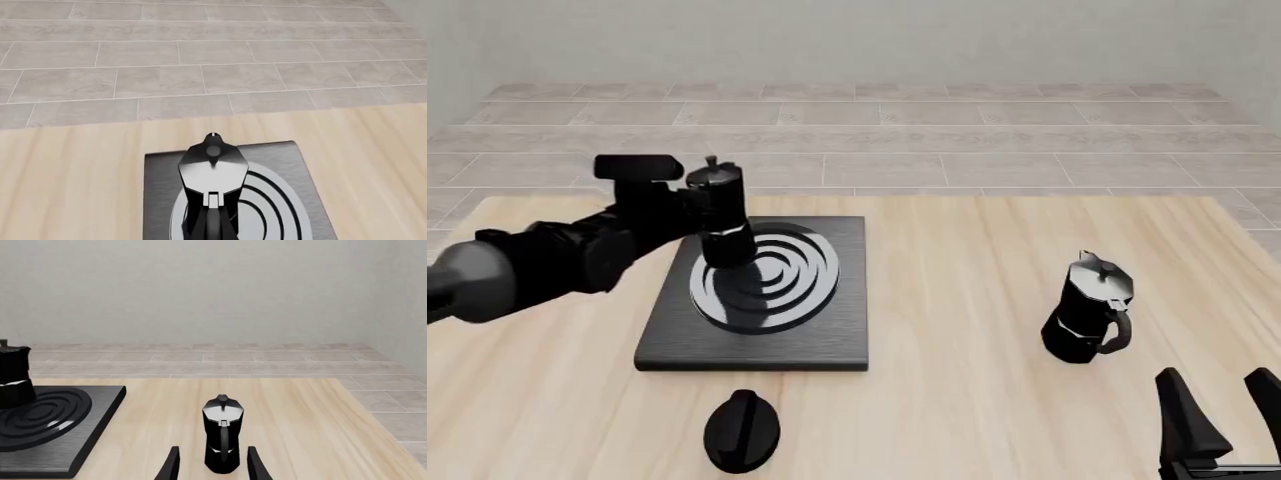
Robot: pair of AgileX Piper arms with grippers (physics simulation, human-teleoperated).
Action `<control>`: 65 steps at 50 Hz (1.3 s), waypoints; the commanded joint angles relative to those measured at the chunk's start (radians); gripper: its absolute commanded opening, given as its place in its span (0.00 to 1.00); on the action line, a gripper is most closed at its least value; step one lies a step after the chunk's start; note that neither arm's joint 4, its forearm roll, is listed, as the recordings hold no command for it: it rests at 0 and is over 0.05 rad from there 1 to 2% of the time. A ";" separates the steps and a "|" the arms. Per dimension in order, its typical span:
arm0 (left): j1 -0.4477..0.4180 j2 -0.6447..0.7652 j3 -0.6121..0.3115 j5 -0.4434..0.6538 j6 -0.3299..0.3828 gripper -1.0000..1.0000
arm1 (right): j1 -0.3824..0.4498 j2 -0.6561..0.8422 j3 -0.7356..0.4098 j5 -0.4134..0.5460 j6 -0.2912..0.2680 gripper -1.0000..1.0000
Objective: Put both moka pots on the stove.
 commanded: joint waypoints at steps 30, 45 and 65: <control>0.000 0.053 -0.012 -0.011 0.019 1.00 | -0.002 0.007 0.000 -0.004 -0.001 1.00; -0.002 -0.018 0.032 0.017 0.022 1.00 | -0.001 0.006 0.000 -0.004 -0.001 1.00; -0.014 -0.289 0.165 0.119 0.015 1.00 | -0.001 0.006 0.000 -0.004 -0.001 1.00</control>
